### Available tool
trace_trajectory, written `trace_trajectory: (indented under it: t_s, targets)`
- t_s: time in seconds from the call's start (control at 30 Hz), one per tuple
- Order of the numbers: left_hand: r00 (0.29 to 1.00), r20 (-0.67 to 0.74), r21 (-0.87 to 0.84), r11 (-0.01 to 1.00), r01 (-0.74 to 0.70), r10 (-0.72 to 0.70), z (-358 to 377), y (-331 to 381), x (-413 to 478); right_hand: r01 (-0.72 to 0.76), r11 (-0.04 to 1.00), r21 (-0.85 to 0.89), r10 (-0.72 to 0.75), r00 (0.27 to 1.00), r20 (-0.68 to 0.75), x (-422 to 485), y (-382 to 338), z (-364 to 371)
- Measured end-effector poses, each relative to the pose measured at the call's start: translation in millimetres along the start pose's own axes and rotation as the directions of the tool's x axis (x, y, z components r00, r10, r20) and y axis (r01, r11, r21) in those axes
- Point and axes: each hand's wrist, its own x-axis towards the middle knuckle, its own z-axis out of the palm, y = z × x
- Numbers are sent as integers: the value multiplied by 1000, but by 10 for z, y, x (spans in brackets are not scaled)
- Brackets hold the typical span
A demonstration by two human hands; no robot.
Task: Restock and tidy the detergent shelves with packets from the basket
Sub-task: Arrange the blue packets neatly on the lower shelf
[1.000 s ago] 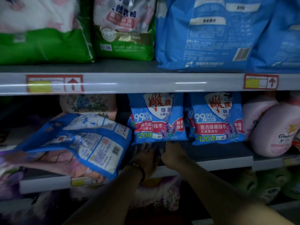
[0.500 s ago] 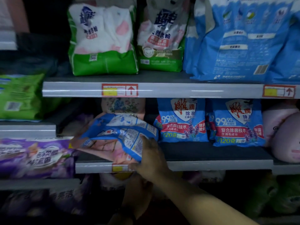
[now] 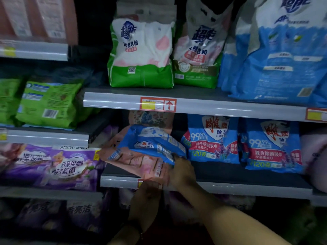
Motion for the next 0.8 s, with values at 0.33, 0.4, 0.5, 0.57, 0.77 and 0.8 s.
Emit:
trace_trajectory:
  t_s: [0.33, 0.4, 0.5, 0.57, 0.77, 0.8]
  targets:
    - [980, 26, -366, 911, 192, -196, -51, 522, -218, 170, 940, 295, -116, 974, -193, -556, 483, -1101]
    - [985, 27, -367, 915, 167, -169, -26, 644, -280, 139, 907, 397, -90, 986, -139, -717, 566, -1310]
    - [996, -7, -290, 953, 87, -93, -19, 867, -422, 89, 855, 510, -43, 994, -100, -953, 660, -1630]
    - [998, 32, -324, 944, 67, -59, -3, 948, -507, 84, 787, 611, -53, 996, -69, -1124, 701, -1862]
    - [986, 148, -510, 849, 139, -73, 53, 1213, -817, -237, 557, 796, 40, 965, 259, -1472, 886, -2354]
    - [978, 192, -559, 809, 181, -86, 78, 1270, -859, -279, 549, 788, 67, 954, 292, -1509, 948, -2369]
